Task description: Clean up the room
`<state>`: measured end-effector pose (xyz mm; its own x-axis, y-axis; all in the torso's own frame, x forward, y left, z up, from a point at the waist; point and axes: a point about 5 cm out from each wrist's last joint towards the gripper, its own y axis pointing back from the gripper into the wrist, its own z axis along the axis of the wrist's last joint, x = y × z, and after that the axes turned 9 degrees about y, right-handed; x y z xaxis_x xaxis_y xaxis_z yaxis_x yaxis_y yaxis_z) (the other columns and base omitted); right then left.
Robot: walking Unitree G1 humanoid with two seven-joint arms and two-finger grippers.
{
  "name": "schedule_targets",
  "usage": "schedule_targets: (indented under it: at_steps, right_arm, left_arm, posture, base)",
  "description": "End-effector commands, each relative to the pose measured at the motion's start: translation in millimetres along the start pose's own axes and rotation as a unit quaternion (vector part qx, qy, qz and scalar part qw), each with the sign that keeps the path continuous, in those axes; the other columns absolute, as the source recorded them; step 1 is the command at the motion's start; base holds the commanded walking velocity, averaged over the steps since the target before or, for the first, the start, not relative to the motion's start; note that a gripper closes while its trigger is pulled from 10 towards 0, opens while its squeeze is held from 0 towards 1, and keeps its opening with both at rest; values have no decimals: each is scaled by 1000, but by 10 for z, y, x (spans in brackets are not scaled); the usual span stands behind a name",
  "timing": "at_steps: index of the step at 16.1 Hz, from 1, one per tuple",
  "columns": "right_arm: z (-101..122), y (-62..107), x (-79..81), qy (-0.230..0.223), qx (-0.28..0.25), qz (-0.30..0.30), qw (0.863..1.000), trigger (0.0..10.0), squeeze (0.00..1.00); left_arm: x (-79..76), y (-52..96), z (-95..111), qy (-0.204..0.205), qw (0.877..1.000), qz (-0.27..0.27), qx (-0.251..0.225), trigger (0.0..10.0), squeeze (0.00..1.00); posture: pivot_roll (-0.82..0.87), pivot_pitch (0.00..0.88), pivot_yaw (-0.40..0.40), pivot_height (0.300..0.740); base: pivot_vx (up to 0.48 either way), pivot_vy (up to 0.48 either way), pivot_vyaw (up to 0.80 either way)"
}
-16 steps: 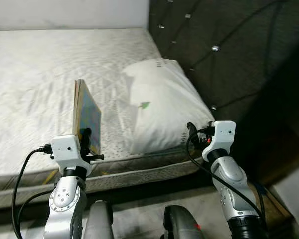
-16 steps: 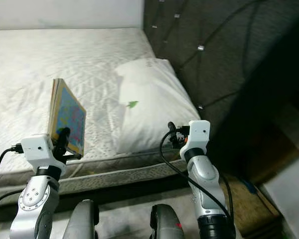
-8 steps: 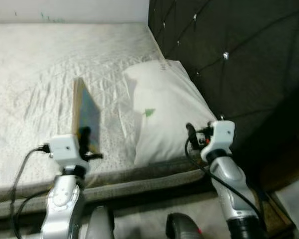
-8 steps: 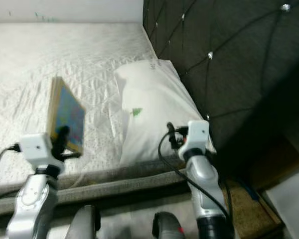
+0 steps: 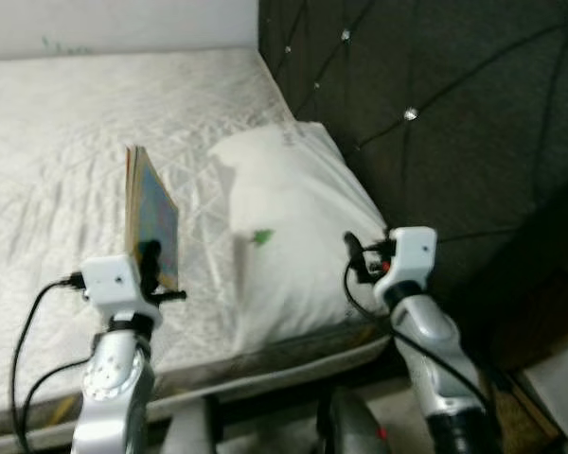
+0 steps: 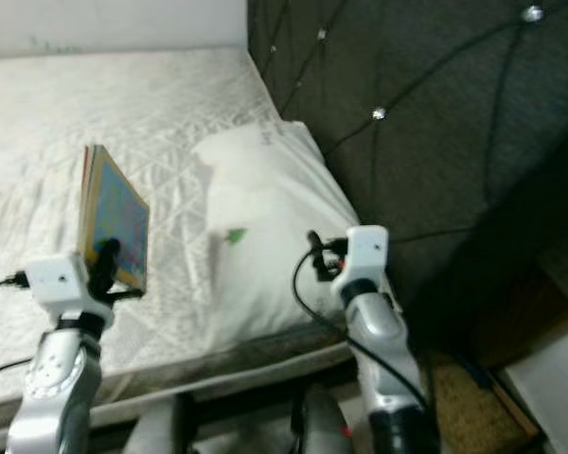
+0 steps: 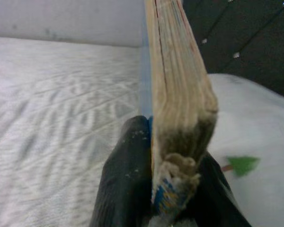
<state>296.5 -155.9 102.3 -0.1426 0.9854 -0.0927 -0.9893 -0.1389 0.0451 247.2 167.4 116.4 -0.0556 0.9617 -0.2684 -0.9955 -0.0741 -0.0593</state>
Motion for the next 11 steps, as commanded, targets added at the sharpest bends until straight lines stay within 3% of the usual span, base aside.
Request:
schedule_targets:
  at_steps: [1, 3, 11]
  right_arm:
    - [-8, 10, -38, -3, 2, -8, 1000, 10000, 0]
    - [-9, 10, -38, -3, 2, -7, 1000, 10000, 0]
    - [-8, 13, -42, -2, 2, -7, 1000, 10000, 0]
  left_arm:
    - [-63, -10, 45, 0, 1000, -10, -10, 10000, 0]
    - [-67, -11, 40, 2, 1000, -13, -8, 10000, 0]
    - [-75, -19, 38, 9, 1000, -11, -8, 10000, 0]
  posture:
    - [-43, 72, -41, 640]
    - [-43, 69, -41, 640]
    - [-46, 72, -41, 640]
  base:
    - [0, 0, 0]
    - [0, 174, 0]
    - [0, 470, 0]
